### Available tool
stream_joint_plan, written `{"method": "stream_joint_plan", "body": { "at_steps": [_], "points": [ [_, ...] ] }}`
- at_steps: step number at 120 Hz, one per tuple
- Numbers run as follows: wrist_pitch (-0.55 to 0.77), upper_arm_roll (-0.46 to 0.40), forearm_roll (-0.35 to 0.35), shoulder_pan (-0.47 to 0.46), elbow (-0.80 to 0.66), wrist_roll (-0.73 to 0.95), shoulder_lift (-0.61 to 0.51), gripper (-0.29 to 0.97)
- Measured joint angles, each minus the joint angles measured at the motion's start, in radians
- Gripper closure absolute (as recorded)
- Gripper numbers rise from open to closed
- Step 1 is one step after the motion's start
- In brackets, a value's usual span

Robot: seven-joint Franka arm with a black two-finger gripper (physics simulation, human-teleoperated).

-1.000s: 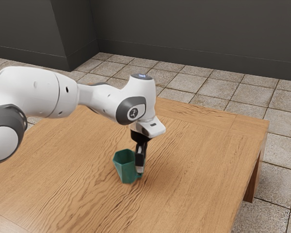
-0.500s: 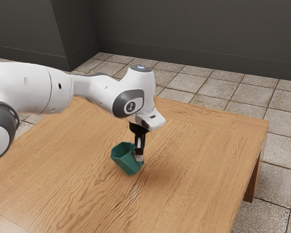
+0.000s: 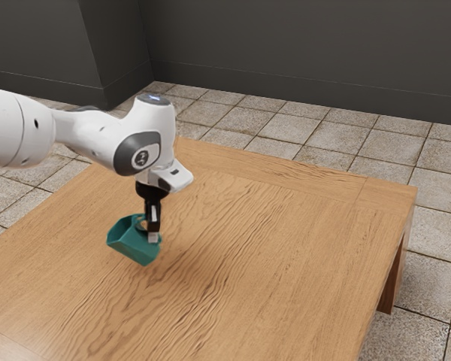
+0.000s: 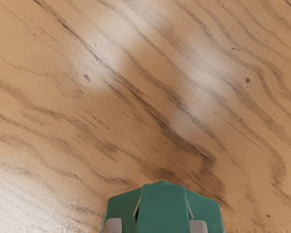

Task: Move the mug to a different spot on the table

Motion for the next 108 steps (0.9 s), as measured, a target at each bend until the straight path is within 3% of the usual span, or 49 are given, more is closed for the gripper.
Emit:
{"method": "stream_joint_plan", "body": {
  "at_steps": [32, 108],
  "points": [
    [0.040, 0.073, 0.013, 0.001, -0.064, -0.024, -0.009, 0.79],
    [0.085, 0.086, 0.017, 0.034, 0.068, -0.044, 0.126, 0.79]
  ]
}}
